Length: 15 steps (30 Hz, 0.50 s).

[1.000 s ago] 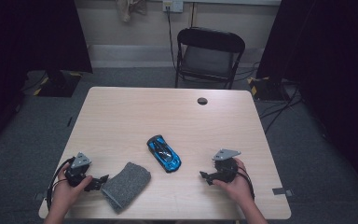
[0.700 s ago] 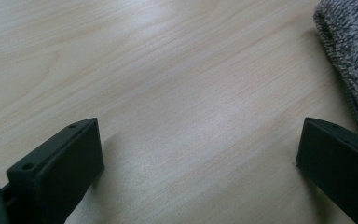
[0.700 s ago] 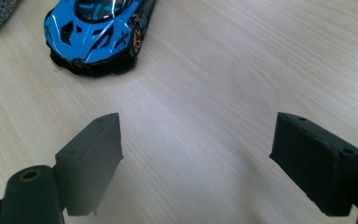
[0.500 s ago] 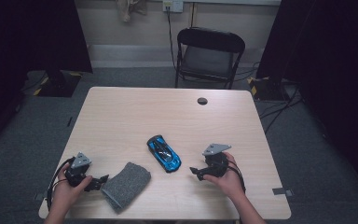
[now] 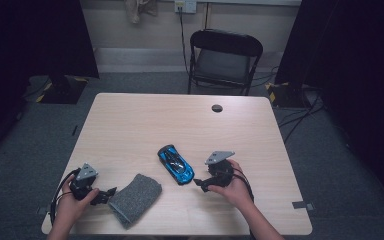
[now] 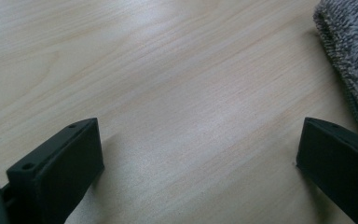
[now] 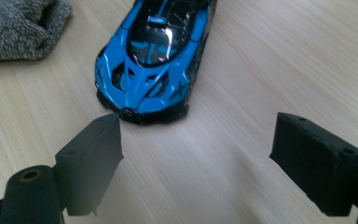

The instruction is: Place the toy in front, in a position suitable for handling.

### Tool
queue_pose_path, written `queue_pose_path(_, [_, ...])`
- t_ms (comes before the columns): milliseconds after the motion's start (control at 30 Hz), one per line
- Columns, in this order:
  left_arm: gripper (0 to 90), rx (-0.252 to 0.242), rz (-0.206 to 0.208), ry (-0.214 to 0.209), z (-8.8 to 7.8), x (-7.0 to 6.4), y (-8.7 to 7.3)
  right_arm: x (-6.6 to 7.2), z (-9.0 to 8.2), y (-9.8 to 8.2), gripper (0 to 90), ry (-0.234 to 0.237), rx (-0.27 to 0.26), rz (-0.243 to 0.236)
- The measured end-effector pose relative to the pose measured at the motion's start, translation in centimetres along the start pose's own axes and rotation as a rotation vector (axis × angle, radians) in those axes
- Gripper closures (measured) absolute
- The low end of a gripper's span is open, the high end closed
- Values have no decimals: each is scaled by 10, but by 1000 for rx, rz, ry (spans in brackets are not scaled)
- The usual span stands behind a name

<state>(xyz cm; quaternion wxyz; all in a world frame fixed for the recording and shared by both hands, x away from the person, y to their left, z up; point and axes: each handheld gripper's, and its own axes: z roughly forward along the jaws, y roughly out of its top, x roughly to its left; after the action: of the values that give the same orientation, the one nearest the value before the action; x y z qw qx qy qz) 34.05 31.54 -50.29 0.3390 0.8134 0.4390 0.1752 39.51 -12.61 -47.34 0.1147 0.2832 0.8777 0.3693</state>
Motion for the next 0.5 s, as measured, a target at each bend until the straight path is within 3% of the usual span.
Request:
queue_pose_path(167, [0,0,-1,0,0,0,0,5,5,7,157,10,3,-16])
queue_pose_path(500, [0,0,0,0,0,0,0,7,12,19,157,30,-25,16])
